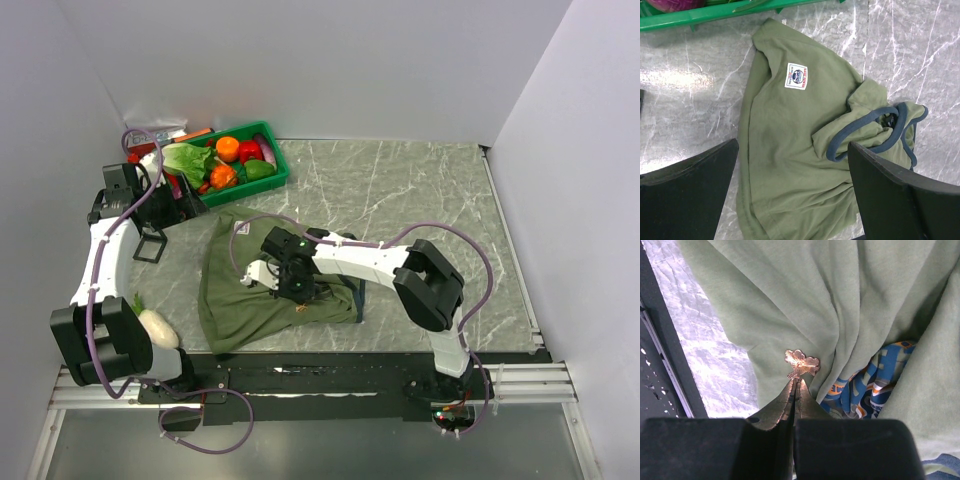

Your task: Remove the brooch from the garment

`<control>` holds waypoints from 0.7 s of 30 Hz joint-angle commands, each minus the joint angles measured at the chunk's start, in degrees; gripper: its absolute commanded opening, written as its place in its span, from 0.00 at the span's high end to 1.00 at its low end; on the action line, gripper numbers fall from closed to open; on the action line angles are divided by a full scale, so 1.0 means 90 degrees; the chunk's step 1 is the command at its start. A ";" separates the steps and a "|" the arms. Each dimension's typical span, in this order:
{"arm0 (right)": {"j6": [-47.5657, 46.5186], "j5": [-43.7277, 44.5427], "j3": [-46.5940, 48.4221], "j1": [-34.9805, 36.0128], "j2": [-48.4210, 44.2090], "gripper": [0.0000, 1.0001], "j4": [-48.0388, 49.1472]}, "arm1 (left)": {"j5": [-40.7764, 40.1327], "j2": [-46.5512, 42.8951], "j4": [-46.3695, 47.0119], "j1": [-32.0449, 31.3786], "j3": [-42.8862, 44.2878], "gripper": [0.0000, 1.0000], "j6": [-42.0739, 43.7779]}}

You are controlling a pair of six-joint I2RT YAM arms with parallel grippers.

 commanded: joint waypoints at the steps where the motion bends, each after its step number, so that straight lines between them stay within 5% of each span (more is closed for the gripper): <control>1: -0.0086 -0.0063 0.0289 0.0091 0.0061 1.00 -0.0037 | 0.0115 -0.0121 0.0028 0.0016 0.0153 0.04 -0.0063; 21: -0.0145 0.0024 0.0484 0.0218 0.0393 1.00 -0.0212 | 0.0086 -0.0199 0.0038 0.0026 0.0065 0.04 -0.0043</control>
